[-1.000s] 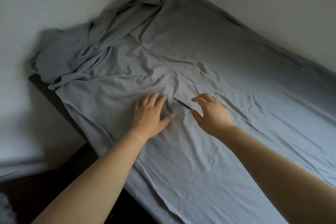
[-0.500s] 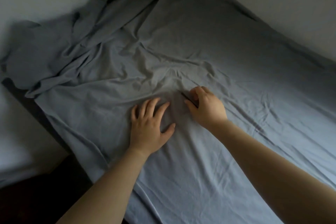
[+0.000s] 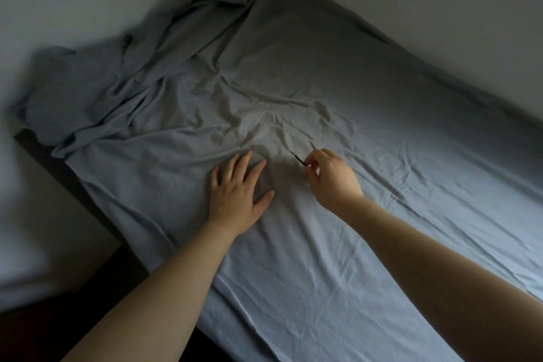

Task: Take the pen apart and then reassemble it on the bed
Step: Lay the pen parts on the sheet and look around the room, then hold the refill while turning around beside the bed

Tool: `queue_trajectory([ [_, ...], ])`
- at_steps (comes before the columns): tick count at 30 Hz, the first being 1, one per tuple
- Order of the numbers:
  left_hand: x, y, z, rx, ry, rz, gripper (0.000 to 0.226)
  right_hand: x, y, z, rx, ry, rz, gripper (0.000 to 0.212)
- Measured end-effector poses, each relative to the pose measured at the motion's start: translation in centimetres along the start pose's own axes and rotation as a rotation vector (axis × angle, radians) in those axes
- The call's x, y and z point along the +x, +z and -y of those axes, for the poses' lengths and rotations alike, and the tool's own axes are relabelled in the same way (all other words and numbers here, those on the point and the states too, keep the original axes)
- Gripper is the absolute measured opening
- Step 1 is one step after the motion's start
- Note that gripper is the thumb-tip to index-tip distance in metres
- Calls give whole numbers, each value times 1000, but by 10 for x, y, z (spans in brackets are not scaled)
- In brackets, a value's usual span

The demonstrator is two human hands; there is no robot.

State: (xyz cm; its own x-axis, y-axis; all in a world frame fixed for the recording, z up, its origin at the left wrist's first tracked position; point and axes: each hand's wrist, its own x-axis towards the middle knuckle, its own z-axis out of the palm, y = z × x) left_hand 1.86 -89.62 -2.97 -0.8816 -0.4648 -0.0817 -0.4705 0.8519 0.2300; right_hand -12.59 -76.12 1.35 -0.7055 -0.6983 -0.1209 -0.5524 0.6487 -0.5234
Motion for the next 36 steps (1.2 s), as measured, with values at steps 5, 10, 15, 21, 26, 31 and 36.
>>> queue_trajectory([
  [5,-31,-42,-20,-53,30,29,68,-47,-31,10,38,-44,-42,14],
  [10,-102,-85,-61,-58,47,-37,67,-131,-66,18,107,-114,-130,11],
  [15,-200,-97,-127,-134,-11,-12,70,-249,-91,1,160,-125,-155,7],
  [21,-331,-90,-198,-214,-18,33,69,-387,-104,-24,168,-134,-81,6],
  [26,-393,-98,-234,-189,49,59,71,-473,-115,-44,181,-55,-133,6],
  [31,-397,-93,-268,-117,233,177,70,-525,-124,-64,193,135,-282,5],
  [36,-366,-91,-301,-49,468,269,73,-547,-127,-68,179,319,-434,5],
])
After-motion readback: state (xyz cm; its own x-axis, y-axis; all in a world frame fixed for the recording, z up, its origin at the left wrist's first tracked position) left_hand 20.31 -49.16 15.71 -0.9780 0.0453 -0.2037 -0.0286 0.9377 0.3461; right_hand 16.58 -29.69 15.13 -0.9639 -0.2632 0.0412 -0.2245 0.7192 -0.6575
